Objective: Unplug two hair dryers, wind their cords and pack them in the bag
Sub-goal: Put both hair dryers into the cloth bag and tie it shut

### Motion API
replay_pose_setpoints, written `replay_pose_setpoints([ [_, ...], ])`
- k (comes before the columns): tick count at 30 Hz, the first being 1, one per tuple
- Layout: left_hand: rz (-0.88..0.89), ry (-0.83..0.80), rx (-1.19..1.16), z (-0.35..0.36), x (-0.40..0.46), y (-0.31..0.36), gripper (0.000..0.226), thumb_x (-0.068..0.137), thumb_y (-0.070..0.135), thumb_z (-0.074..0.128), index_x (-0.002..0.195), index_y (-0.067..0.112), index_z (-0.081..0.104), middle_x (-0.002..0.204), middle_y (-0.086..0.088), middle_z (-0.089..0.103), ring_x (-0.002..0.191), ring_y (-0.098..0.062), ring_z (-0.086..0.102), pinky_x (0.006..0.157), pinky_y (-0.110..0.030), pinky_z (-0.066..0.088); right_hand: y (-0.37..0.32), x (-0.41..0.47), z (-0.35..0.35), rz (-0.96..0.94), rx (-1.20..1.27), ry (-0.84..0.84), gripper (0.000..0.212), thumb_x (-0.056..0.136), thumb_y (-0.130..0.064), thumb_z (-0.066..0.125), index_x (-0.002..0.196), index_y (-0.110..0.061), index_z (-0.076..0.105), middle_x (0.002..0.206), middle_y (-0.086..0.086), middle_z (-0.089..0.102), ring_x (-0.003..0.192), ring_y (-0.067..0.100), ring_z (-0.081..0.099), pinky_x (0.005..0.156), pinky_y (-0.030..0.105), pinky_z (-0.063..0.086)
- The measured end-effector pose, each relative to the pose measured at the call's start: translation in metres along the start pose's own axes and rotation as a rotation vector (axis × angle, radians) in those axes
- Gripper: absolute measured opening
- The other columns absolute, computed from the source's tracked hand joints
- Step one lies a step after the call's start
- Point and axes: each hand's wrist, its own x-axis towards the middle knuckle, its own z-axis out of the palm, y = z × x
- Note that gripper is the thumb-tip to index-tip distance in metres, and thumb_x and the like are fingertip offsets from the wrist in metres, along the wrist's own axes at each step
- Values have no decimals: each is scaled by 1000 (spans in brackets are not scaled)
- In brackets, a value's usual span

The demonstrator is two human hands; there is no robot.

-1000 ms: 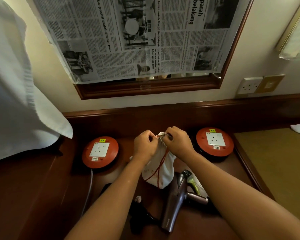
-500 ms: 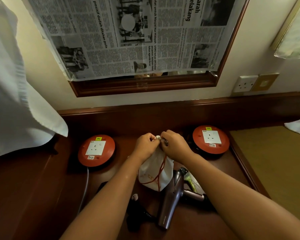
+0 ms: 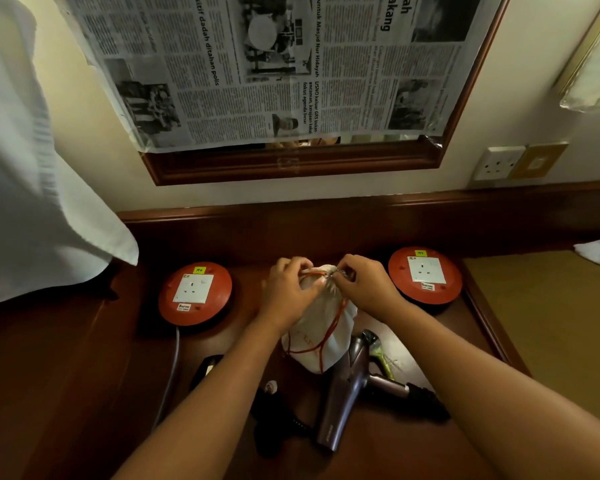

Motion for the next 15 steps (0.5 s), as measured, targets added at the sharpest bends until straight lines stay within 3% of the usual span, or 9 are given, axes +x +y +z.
replay_pose_setpoints([
  [6,-24,-68,-101,13,3,16,19,92,29,56,102,15,66,102,-1,59,98,-20,56,87,-45,49,-4,-7,10,-24,8,-4,11,90,-18,58,86,-8,60,84,5,59,77,21,56,66,33,47],
  [10,-52,-79,-123,14,3,24,15,91,21,56,93,10,66,93,-2,60,86,-19,57,74,-34,49,-2,-9,13,-53,-19,38,13,89,-17,57,81,-8,57,82,5,57,72,22,54,63,38,46],
  [15,-89,-42,-204,9,-3,13,11,88,16,58,77,12,59,74,4,52,67,-12,48,54,-21,34,-1,-10,13,-45,-98,171,14,86,-16,55,75,-10,53,75,1,51,63,21,49,54,36,40],
])
